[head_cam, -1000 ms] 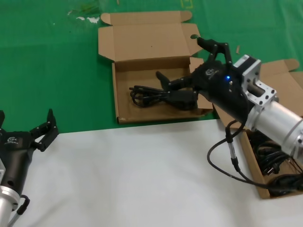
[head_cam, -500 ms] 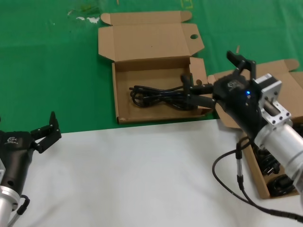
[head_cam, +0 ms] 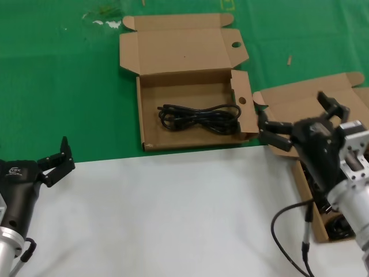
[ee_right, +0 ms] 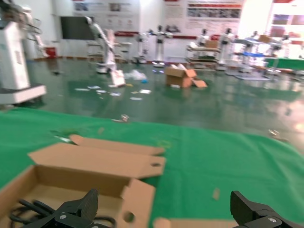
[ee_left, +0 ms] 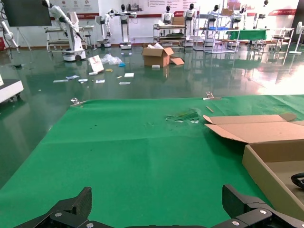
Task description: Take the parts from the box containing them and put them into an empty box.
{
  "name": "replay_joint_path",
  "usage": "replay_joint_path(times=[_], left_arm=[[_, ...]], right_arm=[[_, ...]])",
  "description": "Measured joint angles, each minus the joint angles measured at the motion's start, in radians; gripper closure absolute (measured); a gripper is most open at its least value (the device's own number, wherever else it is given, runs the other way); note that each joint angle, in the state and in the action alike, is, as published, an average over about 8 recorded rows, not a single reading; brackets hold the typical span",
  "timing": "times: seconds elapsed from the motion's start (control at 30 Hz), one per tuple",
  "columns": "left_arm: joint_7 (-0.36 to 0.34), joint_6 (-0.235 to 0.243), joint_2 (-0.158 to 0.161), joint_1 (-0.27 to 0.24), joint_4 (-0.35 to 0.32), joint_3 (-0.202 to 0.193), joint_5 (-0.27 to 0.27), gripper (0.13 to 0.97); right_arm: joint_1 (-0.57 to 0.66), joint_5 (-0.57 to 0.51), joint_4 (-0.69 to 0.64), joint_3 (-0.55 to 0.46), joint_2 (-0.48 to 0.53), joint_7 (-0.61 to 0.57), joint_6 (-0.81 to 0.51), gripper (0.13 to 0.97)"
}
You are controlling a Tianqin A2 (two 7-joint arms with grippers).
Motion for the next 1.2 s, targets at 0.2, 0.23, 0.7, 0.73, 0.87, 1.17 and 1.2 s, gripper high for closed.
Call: replay_joint_path(times=[0.2,0.23,0.7,0.73,0.87,1.17,1.2], left_arm=[[0.000,0.000,0.000,0.000,0.000,0.000,0.000,0.132],[0.000,0.000,0.000,0.000,0.000,0.000,0.000,0.132],[0.000,0.000,0.000,0.000,0.000,0.000,0.000,0.132],[0.000,0.000,0.000,0.000,0.000,0.000,0.000,0.132],[0.000,0.000,0.000,0.000,0.000,0.000,0.000,0.132],[0.000,0.000,0.000,0.000,0.000,0.000,0.000,0.132],[0.000,0.000,0.000,0.000,0.000,0.000,0.000,0.132]], right_arm=[[-0.050,0.026,0.008,0.023,-0.015,-0.028,0.059,0.129],[-0.054,0.029,0.009,0.025,-0.017,-0.031,0.064,0.129],[-0.060,0.032,0.009,0.028,-0.018,-0.034,0.071,0.129],[-0.060,0.032,0.009,0.028,-0.018,-0.034,0.071,0.129],[-0.060,0.032,0.009,0.028,-0.018,-0.034,0.071,0.129],[-0.060,0.032,0.009,0.028,-0.018,-0.034,0.071,0.129],[-0.060,0.032,0.009,0.028,-0.018,-0.034,0.071,0.129]])
